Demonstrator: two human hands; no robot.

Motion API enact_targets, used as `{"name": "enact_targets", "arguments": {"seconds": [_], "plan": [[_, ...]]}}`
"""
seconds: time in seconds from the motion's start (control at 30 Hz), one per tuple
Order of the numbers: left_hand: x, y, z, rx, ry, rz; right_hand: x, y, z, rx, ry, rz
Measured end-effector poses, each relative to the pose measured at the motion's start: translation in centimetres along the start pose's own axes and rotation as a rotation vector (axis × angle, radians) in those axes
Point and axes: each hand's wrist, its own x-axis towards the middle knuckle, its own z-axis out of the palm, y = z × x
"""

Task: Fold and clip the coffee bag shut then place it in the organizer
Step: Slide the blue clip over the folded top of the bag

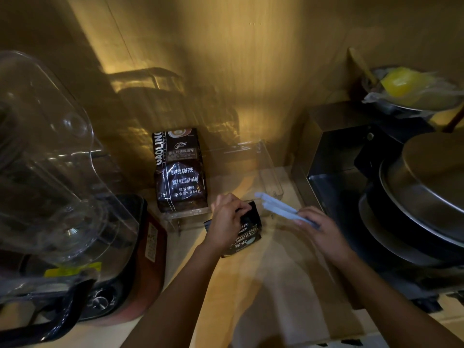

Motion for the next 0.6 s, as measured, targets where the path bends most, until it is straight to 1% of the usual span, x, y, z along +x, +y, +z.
{"name": "enact_targets", "arguments": {"seconds": [0.07, 0.13, 0.3, 0.47, 0.6], "plan": [[-0.1, -0.2, -0.1, -0.043, 0.009, -0.009, 0.3, 0.1, -0.3, -0.052, 0.058, -0.063], [-0.2, -0.2, -0.3, -0.087, 0.023, -0.035, 0.5, 0.2, -0.6, -0.130, 0.062, -0.105], [-0.2, -0.5, -0.8, -0.094, -0.016, -0.066, 0.2, 0.1, 0.2, -0.415, -0.069, -0.170], [-0.1, -0.3, -1.2, -0.092, -0.038, -0.012, 0.5, -0.8, 0.8, -0.471, -0.112, -0.198], [-0.1, -0.1, -0.9, -0.037, -0.045, 0.013, 1.2, -1.5, 0.8, -0.422, -0.094, -0.094]]}}
